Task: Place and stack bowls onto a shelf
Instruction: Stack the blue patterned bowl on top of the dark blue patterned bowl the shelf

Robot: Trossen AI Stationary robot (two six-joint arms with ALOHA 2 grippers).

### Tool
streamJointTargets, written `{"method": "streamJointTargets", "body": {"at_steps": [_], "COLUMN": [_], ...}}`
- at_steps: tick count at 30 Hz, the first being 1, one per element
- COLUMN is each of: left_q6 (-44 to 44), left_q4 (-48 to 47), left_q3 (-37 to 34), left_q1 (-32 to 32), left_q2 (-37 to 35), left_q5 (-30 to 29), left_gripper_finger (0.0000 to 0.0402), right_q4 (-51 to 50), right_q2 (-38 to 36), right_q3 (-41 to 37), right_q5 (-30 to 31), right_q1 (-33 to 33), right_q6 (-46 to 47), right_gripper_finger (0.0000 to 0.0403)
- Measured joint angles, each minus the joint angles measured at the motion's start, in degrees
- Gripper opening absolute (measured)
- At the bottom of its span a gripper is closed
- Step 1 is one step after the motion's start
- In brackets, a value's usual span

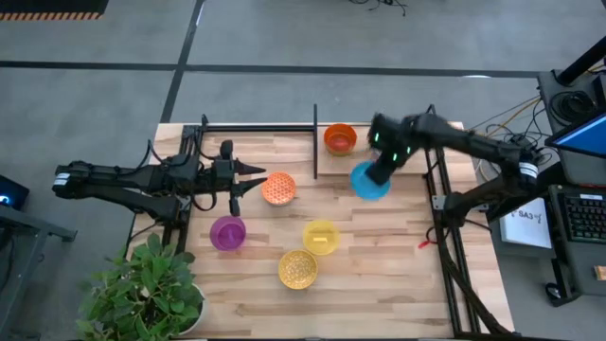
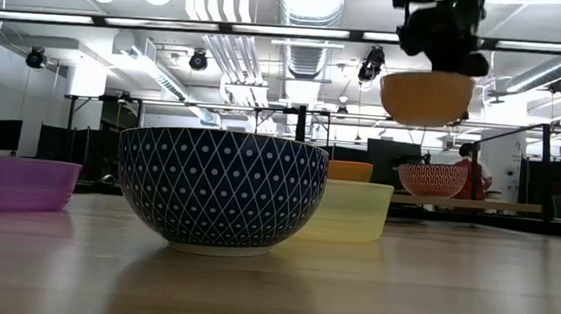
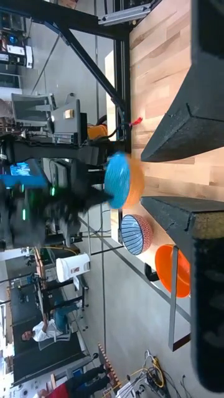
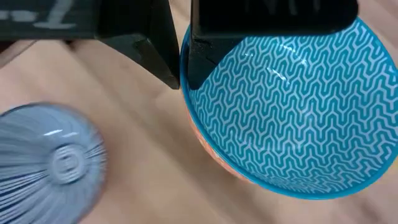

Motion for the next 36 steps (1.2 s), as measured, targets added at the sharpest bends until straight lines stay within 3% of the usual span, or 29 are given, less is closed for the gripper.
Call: {"method": "streamJointTargets", "body": {"at_steps": [4,12,36], "left_q6": [0.0,-0.2,0.2], "left_q4": [0.0,0.0,-0.1], "left_q3": [0.0,0.0,0.0], "left_q1": [0.0,0.0,0.0], "left_q2": [0.0,0.0,0.0], "left_q5": [0.0,0.0,0.0], "left_gripper_finger": [0.0082,0.0082,0.0082], "right_q4": [0.2,0.4,3.9], "right_q2": [0.1,3.8,17.5], "right_q3": [1.4,1.6,4.1], "right_q5": [-4.2,-3.3,5.6], "right_q1": [-12.4,-29.9,-33.5], "right_q6": [-8.3,-17.2,-24.7], "right_gripper_finger": [0.0012,0.0012,0.0013]}}
